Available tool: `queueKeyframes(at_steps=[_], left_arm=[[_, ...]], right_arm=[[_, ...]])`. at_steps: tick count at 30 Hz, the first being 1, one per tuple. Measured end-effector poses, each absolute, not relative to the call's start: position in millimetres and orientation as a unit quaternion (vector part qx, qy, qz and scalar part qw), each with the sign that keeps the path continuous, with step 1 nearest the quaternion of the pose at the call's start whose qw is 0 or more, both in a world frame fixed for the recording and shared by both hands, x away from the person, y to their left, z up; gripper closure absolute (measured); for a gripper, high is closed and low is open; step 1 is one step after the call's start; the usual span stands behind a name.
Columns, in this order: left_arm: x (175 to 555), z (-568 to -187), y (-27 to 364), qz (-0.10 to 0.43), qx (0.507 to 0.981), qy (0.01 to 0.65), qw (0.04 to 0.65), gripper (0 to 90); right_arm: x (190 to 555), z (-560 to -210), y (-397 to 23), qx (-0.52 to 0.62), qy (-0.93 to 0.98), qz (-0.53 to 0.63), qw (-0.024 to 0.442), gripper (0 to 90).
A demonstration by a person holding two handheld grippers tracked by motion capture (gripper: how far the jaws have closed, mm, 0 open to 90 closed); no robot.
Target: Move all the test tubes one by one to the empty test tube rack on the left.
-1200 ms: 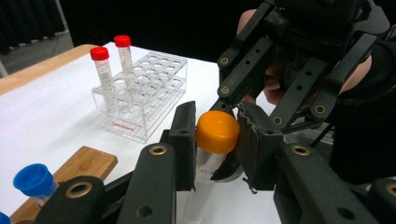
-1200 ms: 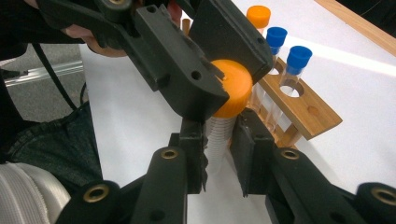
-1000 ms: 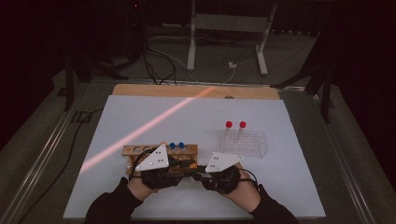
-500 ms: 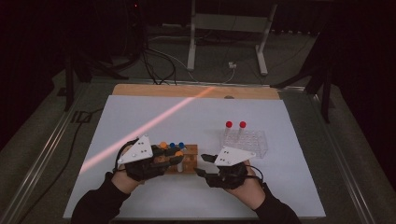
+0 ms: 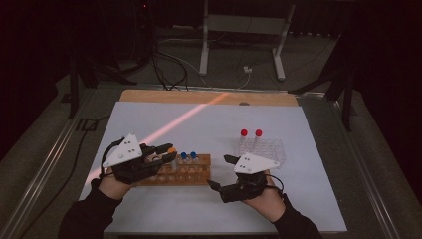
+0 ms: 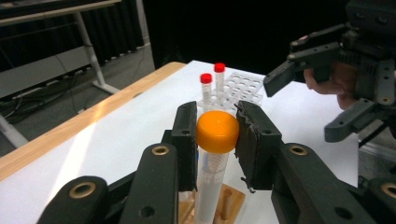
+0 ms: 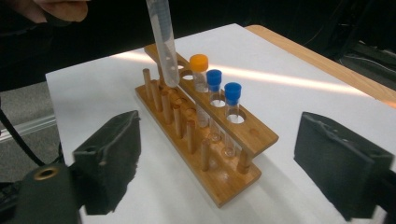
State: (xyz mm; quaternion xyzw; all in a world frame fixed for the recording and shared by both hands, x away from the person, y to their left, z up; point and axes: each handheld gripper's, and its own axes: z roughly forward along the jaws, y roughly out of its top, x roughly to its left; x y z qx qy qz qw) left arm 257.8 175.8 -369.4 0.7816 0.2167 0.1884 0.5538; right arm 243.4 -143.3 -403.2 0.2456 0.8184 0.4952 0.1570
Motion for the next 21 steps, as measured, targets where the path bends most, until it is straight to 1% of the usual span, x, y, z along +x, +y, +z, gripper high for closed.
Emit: queueKeyframes(at_steps=[7, 13, 21], left_arm=[[263.4, -372.3, 185.9, 0.203, 0.777, 0.235, 0.547, 71.2], [268.5, -375.2, 192.3, 0.215, 0.774, 0.249, 0.541, 71.2], [277.0, -385.3, 197.0, 0.219, 0.767, 0.266, 0.541, 71.3]], right_arm=[[243.6, -401.4, -146.2, 0.243, 0.814, 0.505, 0.154, 3.1], [243.7, -400.1, -149.4, 0.242, 0.808, 0.516, 0.15, 1.8], [243.2, -399.7, -149.4, 0.242, 0.81, 0.511, 0.158, 1.8]])
